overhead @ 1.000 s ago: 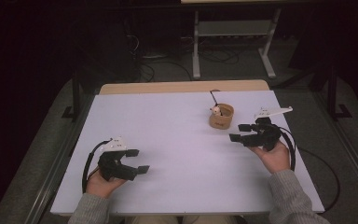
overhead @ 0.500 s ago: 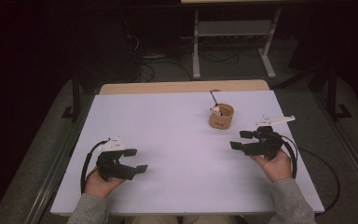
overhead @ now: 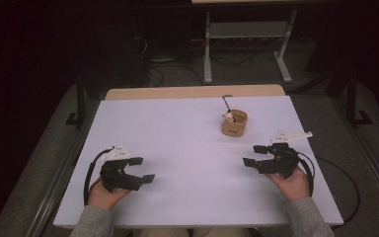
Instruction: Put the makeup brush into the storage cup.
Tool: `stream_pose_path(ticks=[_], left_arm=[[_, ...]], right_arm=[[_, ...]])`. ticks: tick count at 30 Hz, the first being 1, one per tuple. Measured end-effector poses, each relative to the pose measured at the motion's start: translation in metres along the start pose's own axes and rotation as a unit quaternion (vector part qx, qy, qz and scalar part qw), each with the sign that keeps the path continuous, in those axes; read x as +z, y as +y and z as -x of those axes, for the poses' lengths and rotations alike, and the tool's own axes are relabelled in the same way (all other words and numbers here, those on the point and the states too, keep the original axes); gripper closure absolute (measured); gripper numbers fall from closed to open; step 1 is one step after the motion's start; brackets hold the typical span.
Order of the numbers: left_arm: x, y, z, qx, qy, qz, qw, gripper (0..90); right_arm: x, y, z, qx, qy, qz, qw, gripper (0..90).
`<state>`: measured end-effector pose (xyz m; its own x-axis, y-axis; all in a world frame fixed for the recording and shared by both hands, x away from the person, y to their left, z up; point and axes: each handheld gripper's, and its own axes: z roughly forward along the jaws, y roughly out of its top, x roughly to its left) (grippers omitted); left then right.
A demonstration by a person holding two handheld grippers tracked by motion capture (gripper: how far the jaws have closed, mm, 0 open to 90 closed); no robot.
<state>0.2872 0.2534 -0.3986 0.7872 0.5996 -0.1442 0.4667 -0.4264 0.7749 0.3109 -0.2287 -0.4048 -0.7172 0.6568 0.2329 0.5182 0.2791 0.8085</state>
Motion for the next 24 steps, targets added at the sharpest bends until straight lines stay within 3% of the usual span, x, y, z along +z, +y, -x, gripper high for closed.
stream_pose_path(ticks=[24], left_arm=[[-0.002,-0.001,0.0,-0.002,-0.003,0.002,1.0,17.2]], right_arm=[[-0.004,-0.02,-0.01,0.005,0.007,0.017,0.9998,25.6]])
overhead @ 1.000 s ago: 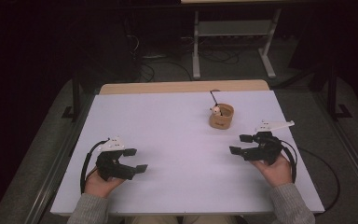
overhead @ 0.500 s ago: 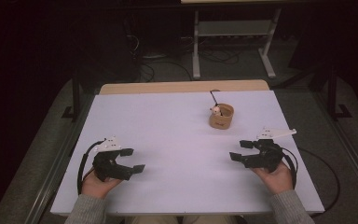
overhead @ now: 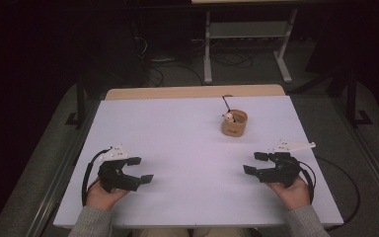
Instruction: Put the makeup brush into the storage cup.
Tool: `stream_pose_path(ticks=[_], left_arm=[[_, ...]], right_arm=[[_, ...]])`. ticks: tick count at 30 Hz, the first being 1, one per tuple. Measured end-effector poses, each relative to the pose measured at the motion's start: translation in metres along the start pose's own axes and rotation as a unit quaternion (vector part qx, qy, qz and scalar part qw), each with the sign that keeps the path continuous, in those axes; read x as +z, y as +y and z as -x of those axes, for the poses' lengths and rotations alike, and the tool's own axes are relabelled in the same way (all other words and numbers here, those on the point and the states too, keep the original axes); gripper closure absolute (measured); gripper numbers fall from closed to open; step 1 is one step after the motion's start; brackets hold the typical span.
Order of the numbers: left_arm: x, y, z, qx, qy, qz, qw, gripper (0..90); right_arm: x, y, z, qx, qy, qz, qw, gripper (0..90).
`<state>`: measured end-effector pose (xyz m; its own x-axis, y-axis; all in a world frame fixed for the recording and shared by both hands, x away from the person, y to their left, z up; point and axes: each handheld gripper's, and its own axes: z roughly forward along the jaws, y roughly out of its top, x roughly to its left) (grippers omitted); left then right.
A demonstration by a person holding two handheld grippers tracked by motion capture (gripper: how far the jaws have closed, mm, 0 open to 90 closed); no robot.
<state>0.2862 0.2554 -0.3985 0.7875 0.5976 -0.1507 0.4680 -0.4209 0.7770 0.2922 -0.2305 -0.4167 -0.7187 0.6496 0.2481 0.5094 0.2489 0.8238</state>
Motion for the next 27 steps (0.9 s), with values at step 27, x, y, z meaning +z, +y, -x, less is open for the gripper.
stream_pose_path(ticks=[27], left_arm=[[0.0041,0.0015,0.0039,0.005,-0.01,-0.002,0.9999,17.1]], right_arm=[[0.0013,-0.0093,-0.0081,-0.012,-0.005,-0.001,0.9999,24.1]])
